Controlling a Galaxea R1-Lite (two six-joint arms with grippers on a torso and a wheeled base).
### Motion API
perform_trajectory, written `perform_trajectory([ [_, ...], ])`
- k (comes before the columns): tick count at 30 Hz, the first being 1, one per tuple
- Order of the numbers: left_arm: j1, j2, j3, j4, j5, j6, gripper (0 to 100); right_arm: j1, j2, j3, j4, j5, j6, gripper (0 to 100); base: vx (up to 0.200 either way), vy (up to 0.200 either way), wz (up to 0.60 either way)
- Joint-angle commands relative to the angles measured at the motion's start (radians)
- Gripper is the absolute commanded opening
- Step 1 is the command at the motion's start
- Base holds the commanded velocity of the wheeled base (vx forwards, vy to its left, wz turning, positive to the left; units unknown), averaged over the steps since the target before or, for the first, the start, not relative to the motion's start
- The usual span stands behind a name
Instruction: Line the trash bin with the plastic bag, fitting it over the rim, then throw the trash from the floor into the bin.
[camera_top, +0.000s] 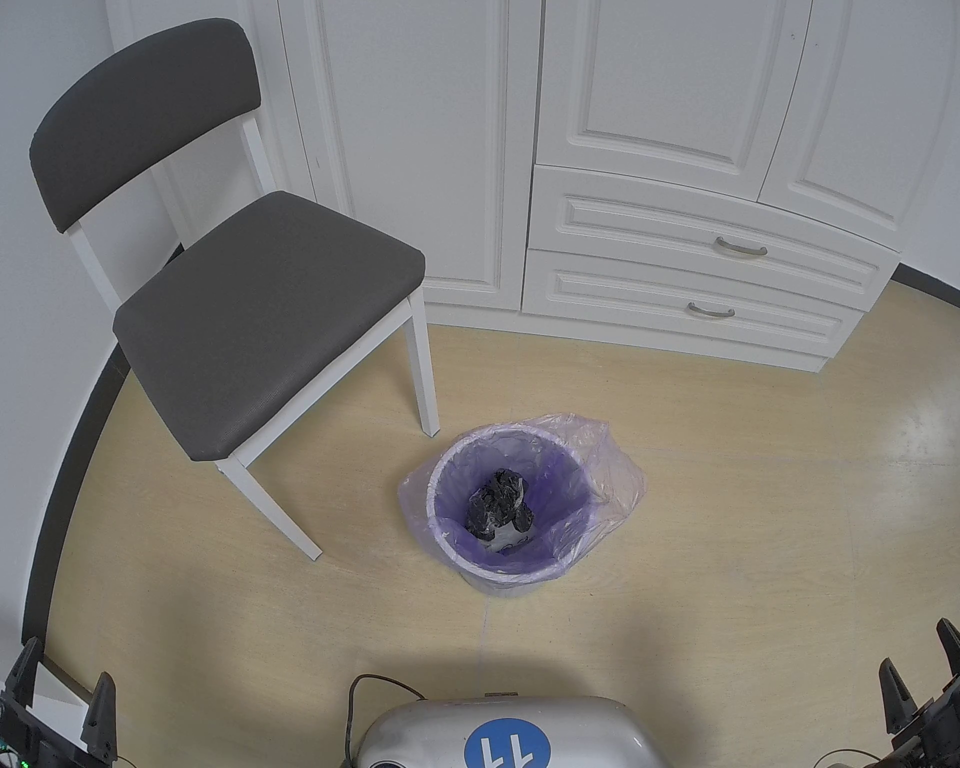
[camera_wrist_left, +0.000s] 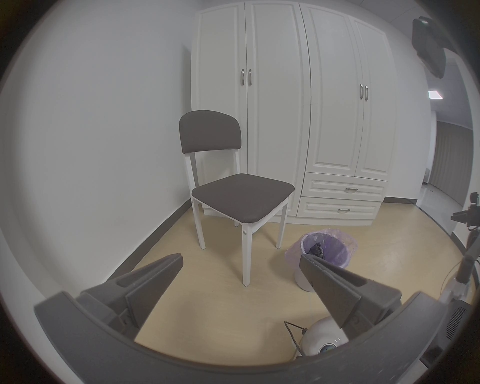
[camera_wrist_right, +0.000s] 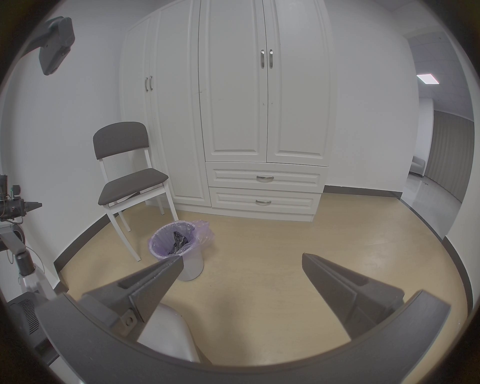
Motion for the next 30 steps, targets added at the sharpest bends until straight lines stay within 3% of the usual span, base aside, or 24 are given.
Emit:
perform_trajectory([
  [1,0.000,-0.015,0.018,0.000,0.000,-0.001,100,0.000,-0.015,0.018,0.000,0.001,0.000,100,0.000,0.000,0.00],
  [30,0.000,-0.015,0.018,0.000,0.000,0.001,100,0.000,-0.016,0.018,0.000,0.001,0.000,100,0.000,0.000,0.00],
])
